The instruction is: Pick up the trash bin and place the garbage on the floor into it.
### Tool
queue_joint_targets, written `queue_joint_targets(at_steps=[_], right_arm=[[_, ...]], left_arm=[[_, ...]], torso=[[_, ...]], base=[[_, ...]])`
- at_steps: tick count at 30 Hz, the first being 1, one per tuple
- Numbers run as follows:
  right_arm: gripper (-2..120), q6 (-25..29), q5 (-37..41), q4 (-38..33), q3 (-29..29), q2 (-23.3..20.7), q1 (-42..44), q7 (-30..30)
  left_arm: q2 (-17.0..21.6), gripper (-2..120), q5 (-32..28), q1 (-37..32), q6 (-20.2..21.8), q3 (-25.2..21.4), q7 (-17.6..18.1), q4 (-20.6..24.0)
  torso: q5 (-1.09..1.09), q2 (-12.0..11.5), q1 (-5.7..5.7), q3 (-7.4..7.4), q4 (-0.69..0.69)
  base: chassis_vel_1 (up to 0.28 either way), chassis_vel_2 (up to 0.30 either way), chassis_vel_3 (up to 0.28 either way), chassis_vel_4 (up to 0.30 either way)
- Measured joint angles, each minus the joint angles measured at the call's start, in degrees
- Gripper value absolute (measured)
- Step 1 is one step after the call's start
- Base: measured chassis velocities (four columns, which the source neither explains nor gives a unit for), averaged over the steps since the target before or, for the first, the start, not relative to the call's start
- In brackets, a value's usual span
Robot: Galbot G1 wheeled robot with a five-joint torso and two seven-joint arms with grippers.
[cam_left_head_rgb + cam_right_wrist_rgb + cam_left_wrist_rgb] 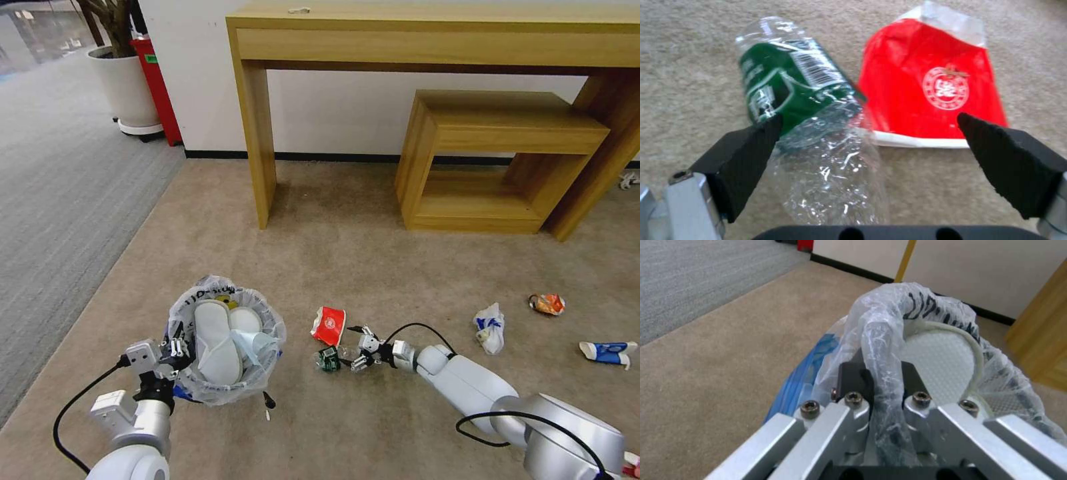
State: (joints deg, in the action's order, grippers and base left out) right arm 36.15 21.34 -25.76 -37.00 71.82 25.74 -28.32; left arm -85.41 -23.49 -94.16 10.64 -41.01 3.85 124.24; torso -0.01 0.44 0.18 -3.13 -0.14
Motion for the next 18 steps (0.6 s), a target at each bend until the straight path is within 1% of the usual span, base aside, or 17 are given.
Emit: queue_joint_targets(at_steps=[8,11,12,13,15,17,18], right_arm=[[97,-0.12,0.03,0.39,-0.51,1.24,1.30,-0.04],[88,-0.12,0.06,0.33,-0.51,1.52,1.88,-0.27],[88,-0.12,0.06,0.33,-0.51,1.52,1.88,-0.27],[85,-0.11,0.06,0.30,-0.51,1.57,1.98,-0.29],[75,-0.01,0.06,0.19,-0.50,1.65,2.19,-0.34],[73,0.01,0.06,0.16,-0.50,1.67,2.22,-0.36],[67,0.12,0.08,0.06,-0.50,1.71,2.34,-0.42]], left_arm=[[0.11,3,-0.34,-0.05,0.02,-0.37,0.01,0.52],[0.18,3,-0.61,-0.01,0.08,-0.59,0.08,0.74],[0.18,3,-0.61,-0.01,0.08,-0.59,0.08,0.74],[0.19,3,-0.65,0.01,0.09,-0.60,0.10,0.78],[0.20,3,-0.75,0.02,0.11,-0.62,0.15,0.95],[0.20,3,-0.76,0.02,0.11,-0.62,0.16,0.96],[0.20,3,-0.82,0.00,0.11,-0.62,0.18,1.04]], torso=[[0.01,0.00,0.00,0.00,0.00],[0.00,0.00,0.00,0.00,0.00],[0.00,0.00,0.00,0.00,0.00],[0.01,0.00,0.00,0.00,0.00],[0.00,0.00,0.00,0.00,0.00],[0.00,0.00,0.00,0.00,0.00],[0.00,0.00,0.00,0.00,0.00]], base=[[0.000,0.000,0.000,0.000],[0.000,0.000,0.000,0.000],[0.000,0.000,0.000,0.000],[0.000,0.000,0.000,0.000],[0.000,0.000,0.000,0.000],[0.000,0.000,0.000,0.000],[0.000,0.000,0.000,0.000]])
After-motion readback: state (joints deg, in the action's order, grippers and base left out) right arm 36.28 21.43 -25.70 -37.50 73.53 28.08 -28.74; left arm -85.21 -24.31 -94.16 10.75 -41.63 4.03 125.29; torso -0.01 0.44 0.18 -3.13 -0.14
